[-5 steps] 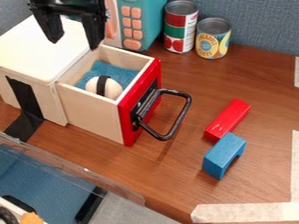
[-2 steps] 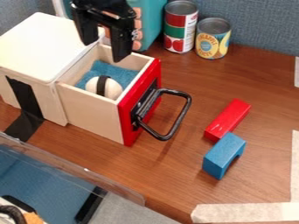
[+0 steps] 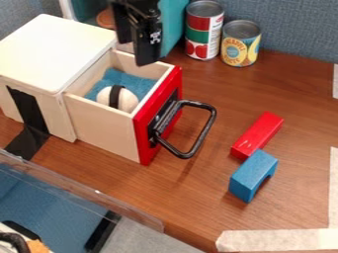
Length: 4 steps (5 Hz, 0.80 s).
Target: Close the drawer
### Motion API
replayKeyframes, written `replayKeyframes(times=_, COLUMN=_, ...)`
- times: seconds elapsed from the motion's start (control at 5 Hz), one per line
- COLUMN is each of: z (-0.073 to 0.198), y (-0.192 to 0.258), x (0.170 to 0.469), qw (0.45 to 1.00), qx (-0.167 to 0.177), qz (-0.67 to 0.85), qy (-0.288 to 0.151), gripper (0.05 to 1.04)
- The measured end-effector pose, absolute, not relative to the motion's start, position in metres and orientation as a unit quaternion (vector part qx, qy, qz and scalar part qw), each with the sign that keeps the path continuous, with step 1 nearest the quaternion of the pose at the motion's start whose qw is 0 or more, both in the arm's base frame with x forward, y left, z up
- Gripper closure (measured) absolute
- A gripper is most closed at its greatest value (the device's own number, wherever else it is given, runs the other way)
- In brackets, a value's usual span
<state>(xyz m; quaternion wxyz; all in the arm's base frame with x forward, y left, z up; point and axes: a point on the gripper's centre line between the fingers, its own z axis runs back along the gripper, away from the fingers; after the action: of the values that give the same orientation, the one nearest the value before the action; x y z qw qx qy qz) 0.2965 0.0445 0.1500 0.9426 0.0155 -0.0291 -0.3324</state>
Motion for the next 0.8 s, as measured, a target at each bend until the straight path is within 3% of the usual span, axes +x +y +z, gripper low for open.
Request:
replayKeyframes(times=0.2, z=0.145, y=0.035, x=0.302, qw=0.904, qx=0.028, qz=-0.427, qy=-0.020, gripper=0.084)
replayKeyframes(times=0.4, z=0.138, y=0.017, x=0.303, qw=0.874, qx=0.086, qz=-0.476, qy=-0.046, gripper=0.084)
replayKeyframes(times=0.6, z=0.138, y=0.003, x=0.302, qw=0.844, qx=0.110, qz=-0.519, qy=-0.074, gripper=0.084)
replayKeyframes(times=0.8, z=0.133, y=-0.010, x=0.302, qw=0.815, qx=0.100, qz=-0.564, qy=-0.088, gripper=0.084)
